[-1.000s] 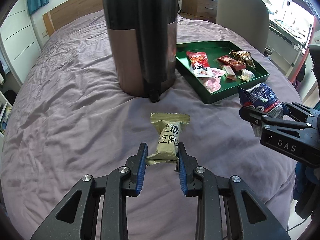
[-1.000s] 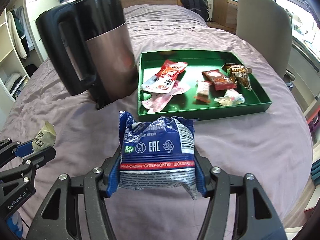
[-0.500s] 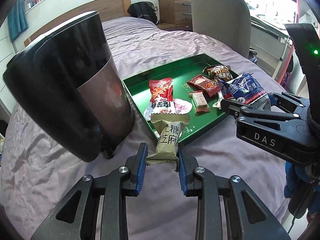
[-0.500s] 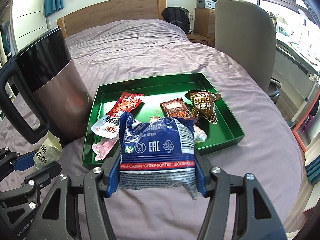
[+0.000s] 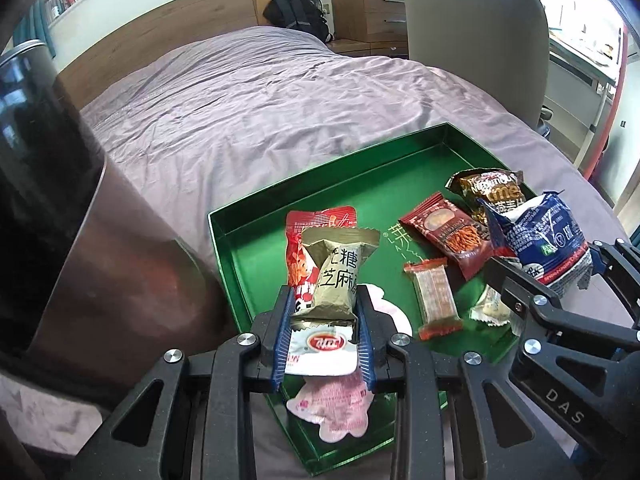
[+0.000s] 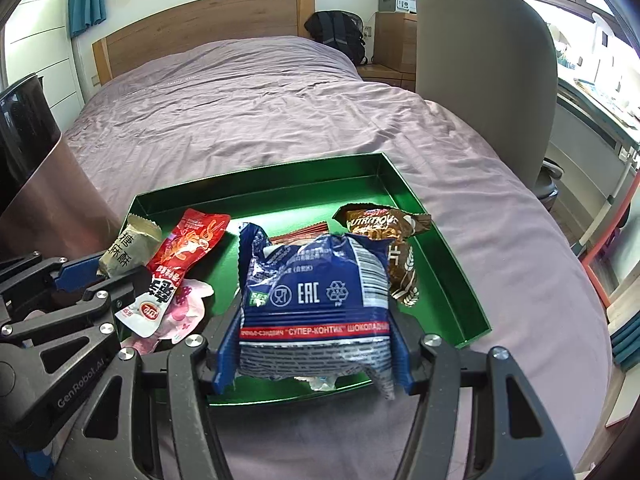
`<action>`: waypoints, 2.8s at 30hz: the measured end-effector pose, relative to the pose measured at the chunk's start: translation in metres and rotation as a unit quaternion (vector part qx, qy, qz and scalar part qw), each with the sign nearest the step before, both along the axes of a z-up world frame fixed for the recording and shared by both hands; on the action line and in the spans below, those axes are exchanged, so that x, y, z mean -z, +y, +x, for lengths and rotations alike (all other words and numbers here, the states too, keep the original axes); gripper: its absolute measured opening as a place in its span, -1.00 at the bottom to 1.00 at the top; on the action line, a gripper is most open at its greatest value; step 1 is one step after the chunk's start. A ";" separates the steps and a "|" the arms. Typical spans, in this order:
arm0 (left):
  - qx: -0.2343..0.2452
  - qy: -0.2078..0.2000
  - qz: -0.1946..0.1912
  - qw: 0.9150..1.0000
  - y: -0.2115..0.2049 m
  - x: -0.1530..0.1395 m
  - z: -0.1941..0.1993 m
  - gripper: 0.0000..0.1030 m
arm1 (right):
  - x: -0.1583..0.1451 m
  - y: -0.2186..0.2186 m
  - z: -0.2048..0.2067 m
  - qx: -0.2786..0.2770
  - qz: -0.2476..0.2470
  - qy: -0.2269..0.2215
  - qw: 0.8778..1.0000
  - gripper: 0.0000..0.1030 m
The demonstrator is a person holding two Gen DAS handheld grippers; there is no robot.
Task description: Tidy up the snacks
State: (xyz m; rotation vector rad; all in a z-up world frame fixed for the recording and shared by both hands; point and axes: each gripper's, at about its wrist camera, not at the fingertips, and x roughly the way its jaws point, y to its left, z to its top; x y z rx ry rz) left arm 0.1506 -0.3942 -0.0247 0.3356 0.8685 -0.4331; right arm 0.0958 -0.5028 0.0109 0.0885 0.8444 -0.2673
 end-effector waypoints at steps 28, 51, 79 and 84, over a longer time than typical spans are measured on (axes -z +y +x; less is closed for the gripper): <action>0.000 -0.002 -0.001 1.000 -0.023 0.027 0.021 -0.01 | 0.034 -0.023 0.021 0.016 -0.016 0.021 1.000 1.00; -0.020 -0.025 -0.047 0.998 0.074 -0.022 -0.084 0.13 | -0.023 0.049 -0.050 -0.021 -0.017 0.001 1.000 1.00; -0.123 -0.061 -0.073 0.988 0.212 -0.045 -0.163 0.97 | -0.050 0.159 -0.137 -0.076 -0.021 -0.025 0.997 1.00; -0.126 -0.060 -0.081 0.987 0.224 -0.048 -0.170 0.97 | -0.054 0.164 -0.146 -0.078 -0.028 -0.029 0.996 1.00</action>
